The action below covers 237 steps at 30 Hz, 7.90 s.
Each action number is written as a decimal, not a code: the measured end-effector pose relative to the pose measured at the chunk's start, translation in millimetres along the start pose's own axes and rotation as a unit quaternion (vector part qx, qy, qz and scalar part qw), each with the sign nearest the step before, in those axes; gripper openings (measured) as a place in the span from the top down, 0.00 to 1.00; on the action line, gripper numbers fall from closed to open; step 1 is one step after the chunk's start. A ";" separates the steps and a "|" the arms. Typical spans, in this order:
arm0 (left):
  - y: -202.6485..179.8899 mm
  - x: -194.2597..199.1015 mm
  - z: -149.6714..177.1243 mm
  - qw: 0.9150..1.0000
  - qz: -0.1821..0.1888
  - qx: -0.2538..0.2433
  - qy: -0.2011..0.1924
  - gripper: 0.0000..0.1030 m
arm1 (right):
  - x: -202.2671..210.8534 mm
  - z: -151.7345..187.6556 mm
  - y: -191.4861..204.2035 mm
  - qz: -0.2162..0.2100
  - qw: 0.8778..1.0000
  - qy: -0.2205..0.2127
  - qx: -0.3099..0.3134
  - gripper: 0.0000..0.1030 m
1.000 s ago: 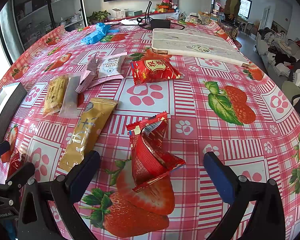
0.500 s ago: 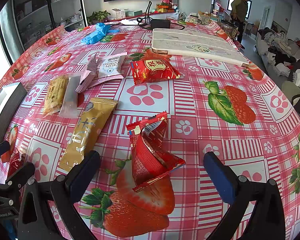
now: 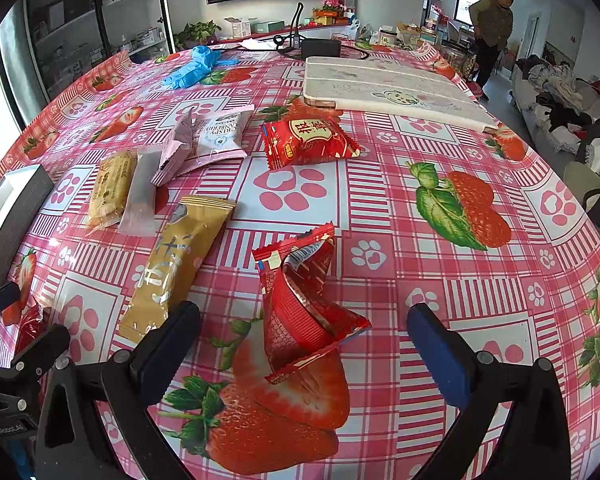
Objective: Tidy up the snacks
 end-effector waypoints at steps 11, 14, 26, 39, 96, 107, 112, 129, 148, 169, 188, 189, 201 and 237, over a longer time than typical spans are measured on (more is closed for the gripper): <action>0.0 0.1 0.0 1.000 0.000 0.000 0.000 0.00 | -0.1 -0.5 -0.1 0.000 1.000 0.000 0.000 0.00; 0.0 0.1 0.0 1.000 0.000 0.000 0.000 0.00 | -0.1 -0.6 -0.1 0.000 1.000 0.000 0.000 0.00; 0.1 0.3 0.0 1.000 0.000 0.000 0.000 0.00 | 0.0 -0.7 -0.2 0.000 1.000 0.000 0.000 0.00; 0.1 0.5 0.1 1.000 0.000 0.000 0.000 0.00 | -0.1 -0.1 0.1 0.000 1.000 0.000 0.000 0.00; -40.6 24.6 17.2 0.993 0.070 -0.061 0.072 0.61 | 13.9 3.5 -6.7 -0.068 0.989 0.125 -0.037 0.69; -16.4 75.7 8.3 0.997 0.066 -0.043 0.028 0.63 | 54.6 17.7 9.9 -0.122 0.985 0.110 -0.058 0.69; 5.2 94.4 -1.0 0.998 0.060 -0.027 0.012 0.68 | 53.8 14.1 15.2 -0.093 0.988 0.118 -0.041 0.64; 18.1 51.6 39.1 0.994 0.024 -0.021 0.101 0.23 | 20.2 28.1 -23.0 -0.002 0.989 0.135 -0.062 0.18; 3.9 90.1 12.6 0.998 0.050 -0.009 0.045 0.78 | 51.0 25.3 10.2 -0.150 0.973 0.122 -0.125 0.74; 210.5 125.8 0.4 0.992 -0.048 0.116 0.017 0.78 | 104.1 -42.1 300.2 -0.310 0.943 0.116 0.044 0.74; 219.1 96.9 25.5 0.991 -0.062 0.114 0.045 0.21 | 58.4 -25.2 352.4 -0.277 0.944 0.144 0.107 0.08; 212.4 99.8 20.9 0.992 -0.062 0.106 0.041 0.21 | 59.8 -29.2 344.9 -0.271 0.947 0.138 0.106 0.08; 57.8 100.0 -9.7 1.000 0.006 -0.017 0.018 0.18 | 27.7 -42.0 140.2 -0.128 0.986 0.103 -0.031 0.00; -8.4 11.7 12.2 1.000 0.010 -0.016 -0.012 0.00 | 9.9 14.4 -8.0 0.042 0.997 0.004 -0.060 0.00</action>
Point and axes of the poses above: each gripper's, at about its wrist camera, not at the fingertips, and x roughly against the way its jaws point, y to its left, z to its underside, the point moved 10 cm from there along -x, roughly the way its jaws point, and after that the axes turned 1 degree about x, right-handed, at the moved point
